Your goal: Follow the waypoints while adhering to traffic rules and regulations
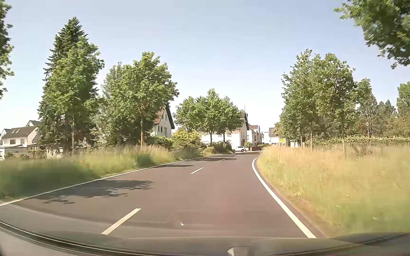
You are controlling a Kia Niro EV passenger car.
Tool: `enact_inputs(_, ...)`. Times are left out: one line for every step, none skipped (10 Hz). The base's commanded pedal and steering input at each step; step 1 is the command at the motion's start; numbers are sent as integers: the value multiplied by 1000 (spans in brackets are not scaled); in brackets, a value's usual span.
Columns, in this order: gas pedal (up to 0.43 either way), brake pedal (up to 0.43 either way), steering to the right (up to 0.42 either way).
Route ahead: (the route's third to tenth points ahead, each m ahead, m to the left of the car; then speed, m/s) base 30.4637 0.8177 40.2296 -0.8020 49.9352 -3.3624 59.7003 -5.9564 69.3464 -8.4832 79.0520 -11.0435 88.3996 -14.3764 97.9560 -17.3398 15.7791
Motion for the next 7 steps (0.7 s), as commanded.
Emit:
enact_inputs(0, 165, 27)
enact_inputs(0, 165, 27)
enact_inputs(0, 165, 28)
enact_inputs(0, 171, 28)
enact_inputs(0, 177, 30)
enact_inputs(0, 183, 32)
enact_inputs(0, 195, 33)
